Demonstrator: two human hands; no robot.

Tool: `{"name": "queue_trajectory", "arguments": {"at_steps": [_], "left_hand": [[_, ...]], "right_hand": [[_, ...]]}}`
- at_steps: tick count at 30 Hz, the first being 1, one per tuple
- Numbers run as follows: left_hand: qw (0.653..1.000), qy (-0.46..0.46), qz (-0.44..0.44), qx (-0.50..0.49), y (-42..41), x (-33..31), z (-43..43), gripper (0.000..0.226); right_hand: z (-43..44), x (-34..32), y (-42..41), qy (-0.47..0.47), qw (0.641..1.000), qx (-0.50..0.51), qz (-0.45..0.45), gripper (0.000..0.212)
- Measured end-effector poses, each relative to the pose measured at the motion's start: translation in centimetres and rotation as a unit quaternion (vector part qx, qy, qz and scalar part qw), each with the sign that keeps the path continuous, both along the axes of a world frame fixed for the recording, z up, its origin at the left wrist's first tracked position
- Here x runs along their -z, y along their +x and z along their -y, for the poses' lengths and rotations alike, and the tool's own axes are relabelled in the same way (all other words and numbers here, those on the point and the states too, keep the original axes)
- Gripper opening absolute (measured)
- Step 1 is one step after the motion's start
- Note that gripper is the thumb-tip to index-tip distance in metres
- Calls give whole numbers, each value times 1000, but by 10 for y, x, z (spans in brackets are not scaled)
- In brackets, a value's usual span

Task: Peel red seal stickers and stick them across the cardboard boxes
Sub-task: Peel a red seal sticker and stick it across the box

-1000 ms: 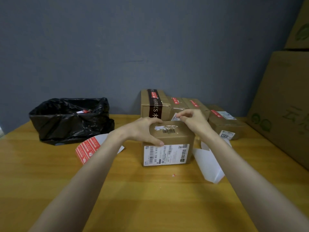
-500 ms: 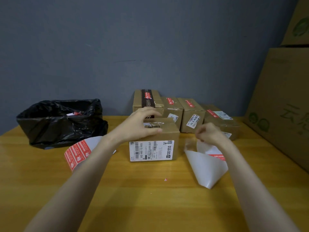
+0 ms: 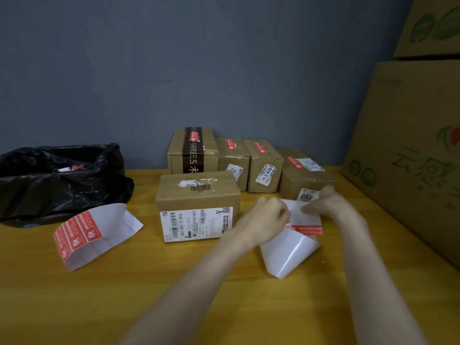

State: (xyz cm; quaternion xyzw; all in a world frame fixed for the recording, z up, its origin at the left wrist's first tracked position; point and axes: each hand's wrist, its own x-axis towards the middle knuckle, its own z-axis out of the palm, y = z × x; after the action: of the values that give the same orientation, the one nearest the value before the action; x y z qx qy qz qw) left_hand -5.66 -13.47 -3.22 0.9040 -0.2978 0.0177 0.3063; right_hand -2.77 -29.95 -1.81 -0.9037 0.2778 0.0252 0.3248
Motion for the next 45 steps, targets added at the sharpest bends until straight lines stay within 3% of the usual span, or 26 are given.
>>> {"name": "queue_trajectory", "arguments": {"at_steps": [4, 7, 11, 13, 15, 18, 20, 24, 28, 32, 34, 38, 42, 45], "left_hand": [[996, 8, -40, -80, 4, 13, -1, 40], [992, -20, -59, -111, 6, 22, -4, 15], [987, -64, -63, -137, 6, 29, -3, 23], [982, -111, -84, -131, 6, 28, -3, 25], [966, -189, -137, -114, 6, 24, -2, 22], [913, -331, -220, -91, 4, 17, -2, 7], [888, -378, -248, -81, 4, 14, -2, 11], [871, -406, -268, -63, 0, 10, -2, 17], [859, -437, -262, -51, -4, 10, 1, 19], [847, -473, -232, -65, -4, 8, 3, 18], [836, -490, -233, -83, -4, 9, 4, 16], [783, -549, -278, -88, -7, 8, 7, 10], [726, -602, -322, -74, -7, 8, 6, 5], [712, -612, -334, -79, -7, 7, 6, 4]], "right_hand": [[-5, 5, -2, 14, 1000, -8, -12, 73], [-6, 4, 0, 36, 999, -19, 26, 55], [-8, -3, -2, 201, 974, -39, 99, 40], [-10, -6, -3, 285, 948, -52, 129, 40], [-10, -9, -2, 310, 936, -67, 153, 40], [-10, -14, -2, 332, 921, -88, 184, 46], [-10, -17, -6, 335, 918, -95, 192, 47], [-11, -17, -9, 295, 929, -119, 186, 50], [-15, -26, -9, 183, 958, -124, 181, 49], [-22, -45, -16, 36, 962, -99, 251, 18], [-26, -56, -24, 10, 961, -124, 245, 15], [-37, -67, -34, -41, 971, -189, 141, 14], [-42, -66, -32, -75, 970, -195, 126, 3], [-46, -65, -33, -54, 968, -218, 112, 6]]}}
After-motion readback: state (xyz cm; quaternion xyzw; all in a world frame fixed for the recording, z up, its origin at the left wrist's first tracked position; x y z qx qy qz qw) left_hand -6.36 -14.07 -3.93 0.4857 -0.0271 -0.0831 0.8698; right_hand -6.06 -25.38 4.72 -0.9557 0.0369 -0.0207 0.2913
